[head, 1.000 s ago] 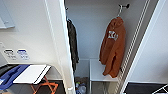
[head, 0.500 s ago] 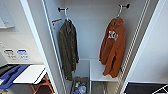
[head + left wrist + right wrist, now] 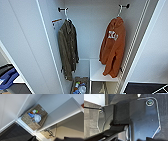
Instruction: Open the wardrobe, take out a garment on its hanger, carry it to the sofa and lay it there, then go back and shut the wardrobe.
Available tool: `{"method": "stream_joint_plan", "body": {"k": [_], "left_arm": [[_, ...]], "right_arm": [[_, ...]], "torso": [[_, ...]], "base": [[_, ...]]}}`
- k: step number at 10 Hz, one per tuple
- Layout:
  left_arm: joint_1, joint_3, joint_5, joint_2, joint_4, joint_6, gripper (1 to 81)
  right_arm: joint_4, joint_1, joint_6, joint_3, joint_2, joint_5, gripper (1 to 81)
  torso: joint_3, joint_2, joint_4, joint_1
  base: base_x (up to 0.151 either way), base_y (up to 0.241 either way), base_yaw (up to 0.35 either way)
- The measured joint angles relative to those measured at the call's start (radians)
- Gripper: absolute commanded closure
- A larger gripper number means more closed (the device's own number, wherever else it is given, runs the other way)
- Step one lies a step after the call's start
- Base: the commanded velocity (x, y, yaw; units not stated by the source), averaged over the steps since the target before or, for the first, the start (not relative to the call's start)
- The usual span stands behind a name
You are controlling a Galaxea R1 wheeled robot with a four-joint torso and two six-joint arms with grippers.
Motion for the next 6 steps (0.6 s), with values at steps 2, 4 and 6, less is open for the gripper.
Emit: {"method": "stream_joint_plan", "body": {"k": [2,4,6], "left_arm": [[0.045,0.003,0.040,-0.017,0.234,-0.001,1.0],[0.080,0.066,0.106,-0.061,0.362,-0.003,1.0],[0.081,0.179,0.210,-0.130,0.407,-0.003,1.0]], "right_arm": [[0.001,0.000,0.000,-0.001,-0.001,0.000,1.0],[0.001,0.000,0.000,-0.006,-0.001,0.000,1.0],[0.001,0.000,0.000,-0.006,0.000,0.000,1.0]], "torso": [[0.000,0.000,0.000,0.000],[0.000,0.000,0.000,0.000],[0.000,0.000,0.000,0.000]], "base": [[0.000,0.000,0.000],[0.000,0.000,0.000],[0.000,0.000,0.000]]}}
